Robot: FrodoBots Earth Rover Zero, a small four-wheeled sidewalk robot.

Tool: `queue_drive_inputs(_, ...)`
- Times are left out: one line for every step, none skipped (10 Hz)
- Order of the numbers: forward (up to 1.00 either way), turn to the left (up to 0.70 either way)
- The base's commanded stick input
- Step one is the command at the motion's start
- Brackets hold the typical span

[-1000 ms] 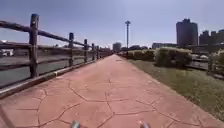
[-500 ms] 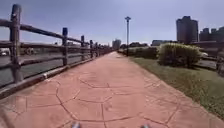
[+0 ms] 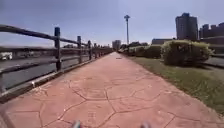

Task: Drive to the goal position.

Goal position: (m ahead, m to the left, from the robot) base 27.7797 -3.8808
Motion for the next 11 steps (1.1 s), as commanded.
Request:
queue_drive_inputs(0.85, 0.0)
queue_drive_inputs(0.85, 0.0)
queue_drive_inputs(0.85, 0.0)
queue_drive_inputs(0.85, 0.0)
queue_drive_inputs(0.85, 0.0)
queue_drive_inputs(0.85, -0.14)
queue_drive_inputs(0.85, -0.34)
queue_drive_inputs(0.85, -0.22)
queue_drive_inputs(0.85, 0.0)
queue_drive_inputs(0.85, 0.0)
queue_drive_inputs(0.85, 0.0)
